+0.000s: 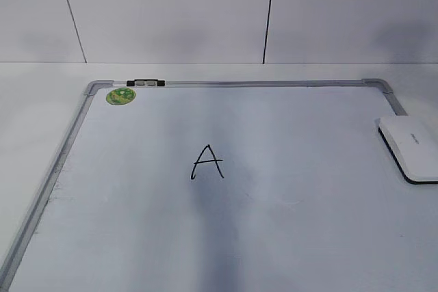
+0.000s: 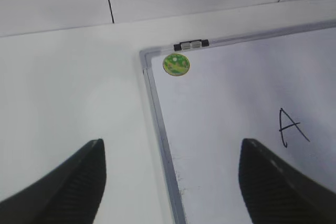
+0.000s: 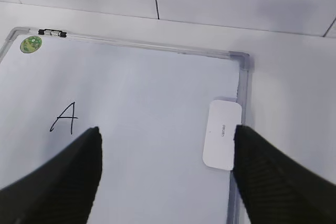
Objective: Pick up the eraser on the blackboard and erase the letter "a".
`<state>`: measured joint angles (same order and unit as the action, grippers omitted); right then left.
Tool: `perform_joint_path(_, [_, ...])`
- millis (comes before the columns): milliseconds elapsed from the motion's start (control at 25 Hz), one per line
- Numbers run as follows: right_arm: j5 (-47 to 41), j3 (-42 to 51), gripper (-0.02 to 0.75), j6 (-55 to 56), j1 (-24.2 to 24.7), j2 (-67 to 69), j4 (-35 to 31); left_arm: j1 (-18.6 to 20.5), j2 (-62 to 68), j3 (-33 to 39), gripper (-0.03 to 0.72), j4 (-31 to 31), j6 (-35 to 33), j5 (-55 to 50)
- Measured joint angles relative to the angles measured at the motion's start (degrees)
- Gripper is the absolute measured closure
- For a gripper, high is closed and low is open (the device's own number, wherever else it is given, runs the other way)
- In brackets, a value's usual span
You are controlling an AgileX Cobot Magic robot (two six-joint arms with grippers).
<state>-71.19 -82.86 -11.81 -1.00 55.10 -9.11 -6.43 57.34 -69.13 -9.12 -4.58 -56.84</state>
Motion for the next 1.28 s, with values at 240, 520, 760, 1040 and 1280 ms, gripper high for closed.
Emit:
perform_joint_path(240, [4.2, 8.2, 0.146, -1.1, 0.0, -6.7, 0.7, 0.0, -6.8, 0.0, 0.097, 0.0, 0.0, 0.7])
perform_joint_path(520, [8.8, 16.6, 0.145, -1.9, 0.0, -13.5, 0.0, 0.0, -11.9, 0.4, 0.097, 0.0, -0.1, -2.2])
perform_joint_path(760, [11.1, 22.9, 0.146, -2.7, 0.0, -20.2, -0.2, 0.0, -16.3, 7.4, 0.097, -0.4, -0.1, -2.0])
perform_joint_path(1040, [11.2, 30.1, 0.146, -3.0, 0.0, -25.8, -0.2, 0.0, -24.2, 18.7, 0.097, -0.7, -0.1, -1.0])
perform_joint_path(1280, [11.4, 37.3, 0.146, -3.1, 0.0, -28.5, -0.2, 0.0, -31.2, 28.2, 0.097, -0.4, 1.1, -1.0])
